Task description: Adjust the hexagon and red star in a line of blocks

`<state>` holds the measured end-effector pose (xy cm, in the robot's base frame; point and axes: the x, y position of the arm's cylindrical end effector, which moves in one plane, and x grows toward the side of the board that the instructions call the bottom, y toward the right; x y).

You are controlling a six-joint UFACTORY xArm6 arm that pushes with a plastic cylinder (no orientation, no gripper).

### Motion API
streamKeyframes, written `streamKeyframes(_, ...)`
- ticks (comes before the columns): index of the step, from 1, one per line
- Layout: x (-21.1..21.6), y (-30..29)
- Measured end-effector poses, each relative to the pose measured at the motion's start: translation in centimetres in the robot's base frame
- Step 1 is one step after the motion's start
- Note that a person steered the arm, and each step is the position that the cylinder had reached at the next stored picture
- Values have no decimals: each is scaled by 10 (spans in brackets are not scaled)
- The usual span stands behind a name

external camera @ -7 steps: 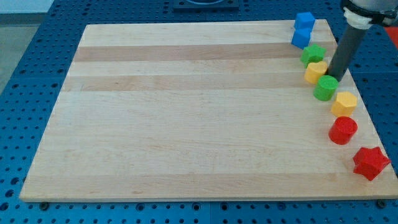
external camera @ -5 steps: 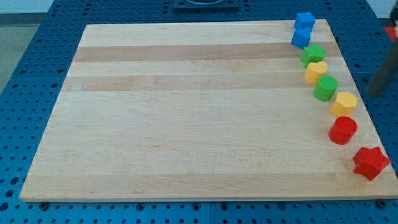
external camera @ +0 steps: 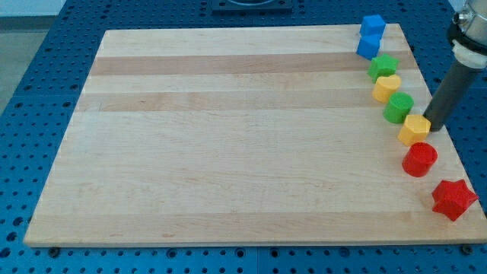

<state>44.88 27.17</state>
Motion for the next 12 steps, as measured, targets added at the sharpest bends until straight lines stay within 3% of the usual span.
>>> streamKeyframes(4, 0, -12)
streamKeyframes(5, 0, 11)
streamKeyframes(6, 19, 67)
streamKeyframes(9, 141, 72)
streamKeyframes(12, 153, 5)
